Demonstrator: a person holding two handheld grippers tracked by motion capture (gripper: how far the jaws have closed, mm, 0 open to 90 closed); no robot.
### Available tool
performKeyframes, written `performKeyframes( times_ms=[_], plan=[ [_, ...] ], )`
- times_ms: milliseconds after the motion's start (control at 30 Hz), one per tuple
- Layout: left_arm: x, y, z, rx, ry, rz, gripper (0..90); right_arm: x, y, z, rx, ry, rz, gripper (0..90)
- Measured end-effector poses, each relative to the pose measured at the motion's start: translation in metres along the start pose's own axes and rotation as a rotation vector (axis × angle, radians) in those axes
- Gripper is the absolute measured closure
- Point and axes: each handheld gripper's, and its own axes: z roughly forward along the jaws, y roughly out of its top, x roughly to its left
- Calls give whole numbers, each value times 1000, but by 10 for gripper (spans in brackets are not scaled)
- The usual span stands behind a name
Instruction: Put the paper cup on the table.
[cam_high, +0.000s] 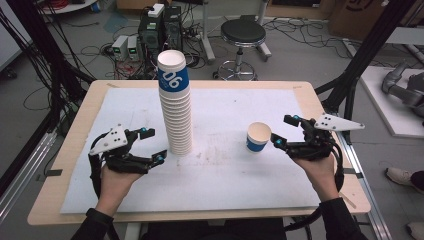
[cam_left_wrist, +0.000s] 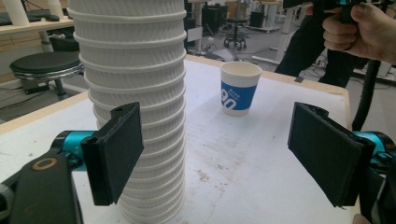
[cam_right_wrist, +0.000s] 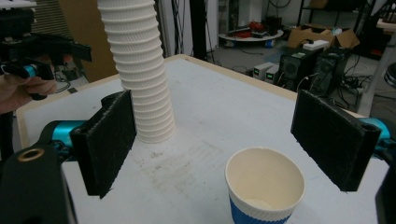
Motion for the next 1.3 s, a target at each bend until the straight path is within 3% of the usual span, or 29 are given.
performKeyframes(
  times_ms=[567, 933, 1300],
  plan=[
    [-2, 20, -6, -5, -61, -13, 181, 1, 15, 1, -7, 50, -36, 145],
    [2, 20, -12, -23, -61, -29, 181, 7, 13, 6, 13, 56, -61, 145],
    [4, 19, -13, -18, -48, -28, 181, -3, 10, 5, 4, 51, -47, 145]
  ],
)
